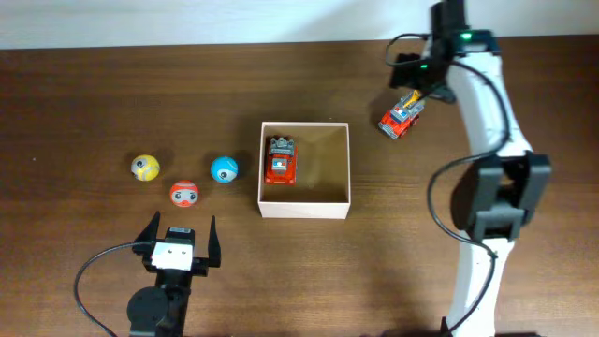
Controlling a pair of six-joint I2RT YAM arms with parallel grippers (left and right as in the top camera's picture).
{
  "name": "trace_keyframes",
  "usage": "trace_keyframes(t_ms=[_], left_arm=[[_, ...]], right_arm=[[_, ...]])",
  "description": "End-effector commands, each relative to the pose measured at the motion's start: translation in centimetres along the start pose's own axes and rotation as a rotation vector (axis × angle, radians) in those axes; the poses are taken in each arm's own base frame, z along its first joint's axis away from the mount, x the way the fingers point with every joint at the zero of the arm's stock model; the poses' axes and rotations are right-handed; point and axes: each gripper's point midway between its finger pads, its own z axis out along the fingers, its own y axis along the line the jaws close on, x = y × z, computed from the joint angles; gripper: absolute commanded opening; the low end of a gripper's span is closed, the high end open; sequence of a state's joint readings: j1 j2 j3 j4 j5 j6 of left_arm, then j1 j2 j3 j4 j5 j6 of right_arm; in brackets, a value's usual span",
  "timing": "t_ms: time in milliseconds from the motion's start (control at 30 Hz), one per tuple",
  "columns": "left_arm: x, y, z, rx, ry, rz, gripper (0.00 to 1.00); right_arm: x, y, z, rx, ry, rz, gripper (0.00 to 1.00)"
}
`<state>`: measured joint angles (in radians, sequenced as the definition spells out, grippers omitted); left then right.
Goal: Pack container
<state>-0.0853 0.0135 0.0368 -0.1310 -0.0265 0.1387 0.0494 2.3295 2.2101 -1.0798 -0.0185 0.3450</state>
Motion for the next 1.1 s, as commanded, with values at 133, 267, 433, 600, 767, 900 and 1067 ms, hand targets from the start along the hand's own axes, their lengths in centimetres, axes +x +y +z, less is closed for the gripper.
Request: trace_keyframes(t_ms=[133, 267, 433, 600, 767, 900, 1067], left_arm=[[0.0, -0.1, 0.0, 0.005, -0.005, 0.012, 0.99], [0.0, -0.1, 0.0, 0.005, -0.005, 0.012, 0.99], [0.0, -0.1, 0.0, 0.005, -0.005, 0.012, 0.99], [0.0, -0.1, 0.0, 0.005, -0.005, 0.012, 0.99], [0.0, -0.1, 0.0, 0.005, -0.005, 0.012, 0.99], [0.0, -0.1, 0.0, 0.005, -0.005, 0.012, 0.99], [0.0, -0.1, 0.0, 0.005, -0.005, 0.012, 0.99]], right_arm=[[1.6, 1.1, 3.1, 0.104, 0.011, 0.239, 0.99], [1.8, 0.8, 3.7, 0.114, 0.018, 0.288, 0.99], [1.8, 0.7, 3.7, 0.121, 0.014, 0.291, 0.99], [1.9, 1.6, 3.8, 0.07, 0.033, 0.292, 0.99], [2.5, 0.1, 3.6, 0.144, 0.044, 0.222, 1.0], [2.9, -0.1, 3.5, 0.157, 0.056, 0.251, 0.92], [2.8, -0.1, 3.5, 0.157, 0.051, 0.289, 0.88]])
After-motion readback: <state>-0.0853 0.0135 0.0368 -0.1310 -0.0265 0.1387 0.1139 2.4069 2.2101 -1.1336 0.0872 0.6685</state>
